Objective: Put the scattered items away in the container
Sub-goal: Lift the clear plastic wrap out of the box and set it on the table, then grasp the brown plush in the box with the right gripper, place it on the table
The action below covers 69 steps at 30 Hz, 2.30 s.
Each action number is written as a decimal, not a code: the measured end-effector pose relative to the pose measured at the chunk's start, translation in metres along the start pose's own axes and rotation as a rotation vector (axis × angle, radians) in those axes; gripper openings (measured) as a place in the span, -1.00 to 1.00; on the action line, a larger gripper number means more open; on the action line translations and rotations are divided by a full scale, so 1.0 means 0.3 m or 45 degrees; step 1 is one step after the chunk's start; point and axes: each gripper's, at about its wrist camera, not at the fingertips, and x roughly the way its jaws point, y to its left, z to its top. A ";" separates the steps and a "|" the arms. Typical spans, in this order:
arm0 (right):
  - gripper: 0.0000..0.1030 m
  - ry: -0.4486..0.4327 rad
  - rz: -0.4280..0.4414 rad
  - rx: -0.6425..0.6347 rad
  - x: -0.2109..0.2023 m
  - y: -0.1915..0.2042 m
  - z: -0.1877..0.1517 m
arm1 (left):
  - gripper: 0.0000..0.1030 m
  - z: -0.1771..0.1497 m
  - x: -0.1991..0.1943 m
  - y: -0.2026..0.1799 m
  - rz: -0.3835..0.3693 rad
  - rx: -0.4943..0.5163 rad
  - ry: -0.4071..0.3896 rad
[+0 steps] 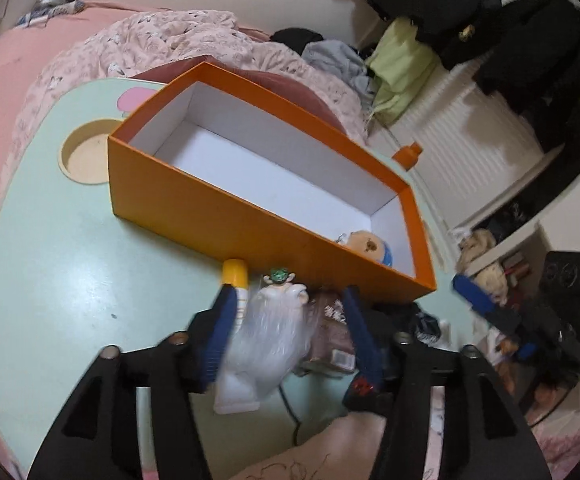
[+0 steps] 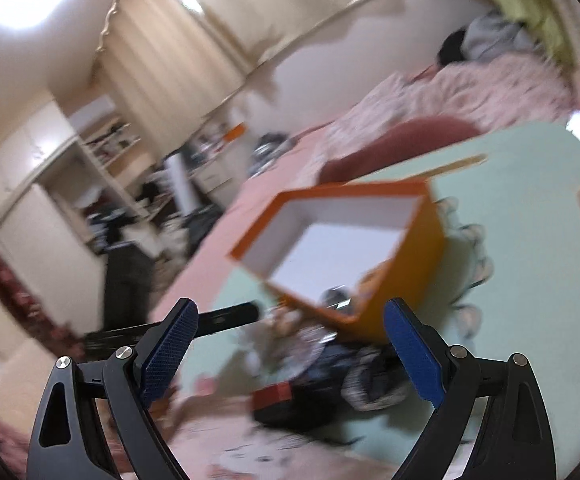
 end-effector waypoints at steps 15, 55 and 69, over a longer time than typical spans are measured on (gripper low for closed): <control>0.84 0.105 -0.170 0.086 0.176 -0.132 0.142 | 0.30 -0.024 -0.015 0.111 -0.026 -0.208 -0.188; -0.41 1.062 -0.861 -0.368 0.613 -0.090 0.402 | 0.37 -0.041 0.000 0.221 -0.093 -0.362 -0.398; -0.39 0.885 -1.001 -0.521 0.647 -0.103 0.355 | 0.38 -0.047 0.000 0.230 -0.098 -0.367 -0.391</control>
